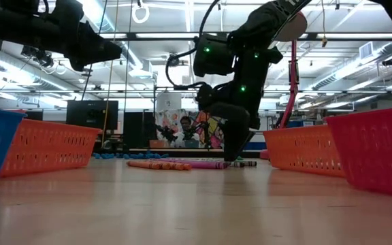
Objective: Sort crayons
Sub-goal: Put the black crayon into the right orange bin
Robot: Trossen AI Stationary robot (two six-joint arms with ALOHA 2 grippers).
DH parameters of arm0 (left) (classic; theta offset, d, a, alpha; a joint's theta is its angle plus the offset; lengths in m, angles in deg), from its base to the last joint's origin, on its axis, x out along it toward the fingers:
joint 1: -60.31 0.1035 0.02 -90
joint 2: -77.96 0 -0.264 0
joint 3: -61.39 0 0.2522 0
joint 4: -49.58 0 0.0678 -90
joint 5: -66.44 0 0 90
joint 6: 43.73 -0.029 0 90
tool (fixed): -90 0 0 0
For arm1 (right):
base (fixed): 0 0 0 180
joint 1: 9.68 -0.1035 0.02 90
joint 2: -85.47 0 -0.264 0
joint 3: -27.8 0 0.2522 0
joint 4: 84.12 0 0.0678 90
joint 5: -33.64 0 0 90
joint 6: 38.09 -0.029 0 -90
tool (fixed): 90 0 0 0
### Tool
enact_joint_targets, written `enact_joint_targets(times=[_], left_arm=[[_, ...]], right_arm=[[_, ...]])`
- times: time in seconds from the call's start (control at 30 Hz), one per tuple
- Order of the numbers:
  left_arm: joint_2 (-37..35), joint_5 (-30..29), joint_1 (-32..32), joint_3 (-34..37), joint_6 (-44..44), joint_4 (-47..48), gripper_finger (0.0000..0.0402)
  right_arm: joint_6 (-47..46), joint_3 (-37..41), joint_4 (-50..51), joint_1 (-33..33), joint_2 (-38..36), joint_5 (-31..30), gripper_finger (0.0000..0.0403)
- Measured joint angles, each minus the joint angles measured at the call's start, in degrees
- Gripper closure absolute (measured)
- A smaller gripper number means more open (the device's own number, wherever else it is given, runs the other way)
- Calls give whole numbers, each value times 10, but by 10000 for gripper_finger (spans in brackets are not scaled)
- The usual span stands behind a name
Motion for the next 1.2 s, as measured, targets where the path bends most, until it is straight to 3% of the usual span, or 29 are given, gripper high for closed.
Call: enact_joint_targets(times=[0.13,0.37,0.93,1.2], left_arm=[[0,0,0,0,0,0,259],[0,0,0,0,0,0,259],[0,0,0,0,0,1,259],[0,0,0,0,0,2,259]], right_arm=[[5,0,1,3,-1,1,390],[5,-2,9,5,-5,2,369],[0,-146,233,-13,-6,-1,369],[-40,-157,326,-44,-7,-2,369]])
